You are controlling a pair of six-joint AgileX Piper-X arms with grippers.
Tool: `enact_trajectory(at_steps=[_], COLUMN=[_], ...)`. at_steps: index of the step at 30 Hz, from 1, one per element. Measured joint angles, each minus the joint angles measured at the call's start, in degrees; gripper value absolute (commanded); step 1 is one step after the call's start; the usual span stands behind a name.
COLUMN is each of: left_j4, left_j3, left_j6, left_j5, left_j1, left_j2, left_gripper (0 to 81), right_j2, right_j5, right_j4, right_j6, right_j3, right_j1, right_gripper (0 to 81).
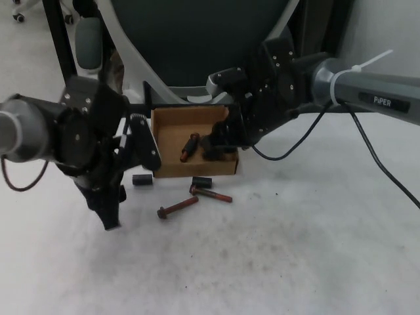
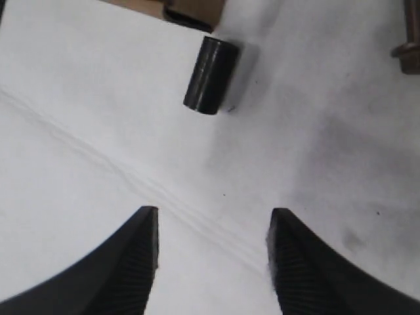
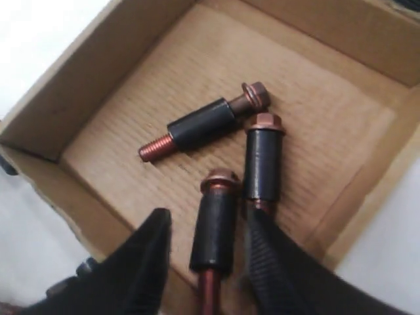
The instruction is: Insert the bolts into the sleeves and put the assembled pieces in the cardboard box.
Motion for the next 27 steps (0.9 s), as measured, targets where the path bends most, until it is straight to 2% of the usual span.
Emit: enact_trajectory(at_steps=[4, 11, 16, 27], left_j4=[0.1, 3.34, 6.05, 12.48], left_j3=[-2.83, -11.26, -14.84, -19.09], left_j6=[1.77, 5.05, 6.1, 11.1], left_j5=[-0.82, -1.01, -0.89, 5.91], left_j1=[0.0, 0.0, 0.0, -0.97], left_j2=[2.59, 5.14, 6.54, 9.74], left_gripper=[48.9, 48.9, 45.2, 45.2], right_j2=[0.0, 0.0, 0.0, -5.51], right_j5=[-0.96, -4.37, -6.95, -9.17], right_j4=[1.7, 4.68, 7.44, 11.56], right_j6=[-1.86, -6.14, -7.99, -11.93], right_j3=[0.0, -0.26, -0.26, 2.43], right_j1=[0.0, -0.26, -0.23, -0.23], right_gripper=[38.2, 38.1, 38.1, 38.1])
